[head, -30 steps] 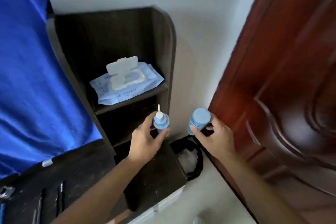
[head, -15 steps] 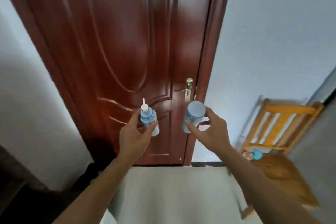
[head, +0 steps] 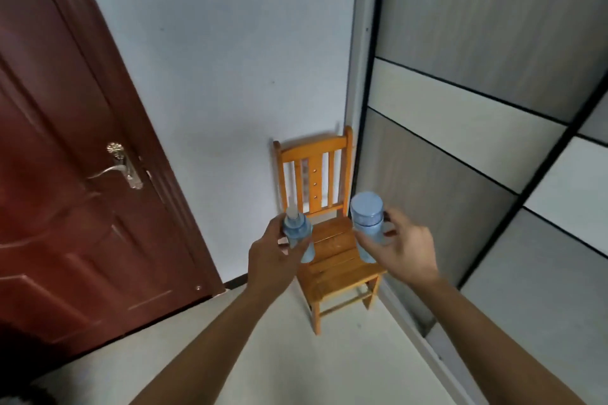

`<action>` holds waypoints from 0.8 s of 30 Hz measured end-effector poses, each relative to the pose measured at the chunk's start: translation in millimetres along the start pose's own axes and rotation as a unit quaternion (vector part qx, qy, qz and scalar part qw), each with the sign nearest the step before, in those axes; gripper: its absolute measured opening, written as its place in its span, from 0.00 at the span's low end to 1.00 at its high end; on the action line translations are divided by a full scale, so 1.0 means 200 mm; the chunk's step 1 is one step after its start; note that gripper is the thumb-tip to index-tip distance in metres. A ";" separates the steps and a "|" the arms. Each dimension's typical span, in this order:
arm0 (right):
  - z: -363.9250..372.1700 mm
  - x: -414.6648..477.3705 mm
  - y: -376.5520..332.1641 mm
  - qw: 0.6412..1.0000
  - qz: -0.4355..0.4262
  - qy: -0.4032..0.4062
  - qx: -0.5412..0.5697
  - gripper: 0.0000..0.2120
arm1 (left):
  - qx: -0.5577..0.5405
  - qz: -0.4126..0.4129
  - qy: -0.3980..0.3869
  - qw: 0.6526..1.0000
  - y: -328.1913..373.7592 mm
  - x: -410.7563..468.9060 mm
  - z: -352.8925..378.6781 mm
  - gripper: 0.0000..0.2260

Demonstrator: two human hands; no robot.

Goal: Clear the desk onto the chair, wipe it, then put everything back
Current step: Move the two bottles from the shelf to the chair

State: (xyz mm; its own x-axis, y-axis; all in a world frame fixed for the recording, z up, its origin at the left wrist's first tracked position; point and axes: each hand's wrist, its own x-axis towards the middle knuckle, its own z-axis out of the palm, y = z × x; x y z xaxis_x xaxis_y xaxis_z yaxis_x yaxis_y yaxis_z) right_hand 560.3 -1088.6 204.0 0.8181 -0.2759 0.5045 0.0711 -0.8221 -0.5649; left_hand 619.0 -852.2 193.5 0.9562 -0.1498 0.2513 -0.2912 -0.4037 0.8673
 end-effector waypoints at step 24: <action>0.47 1.48 0.80 0.999 -0.003 -0.049 0.023 0.31 | 0.032 -0.003 -0.010 0.999 -0.07 1.49 0.71 0.25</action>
State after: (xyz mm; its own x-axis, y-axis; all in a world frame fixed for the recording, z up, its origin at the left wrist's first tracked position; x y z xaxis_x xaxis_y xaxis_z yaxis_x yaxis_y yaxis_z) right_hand 866.3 -1254.8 202.2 0.8691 -0.2186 0.4437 0.1014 -0.7993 -0.5923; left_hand 903.8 -1019.8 194.7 0.9574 -0.1653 0.2367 -0.2872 -0.4615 0.8394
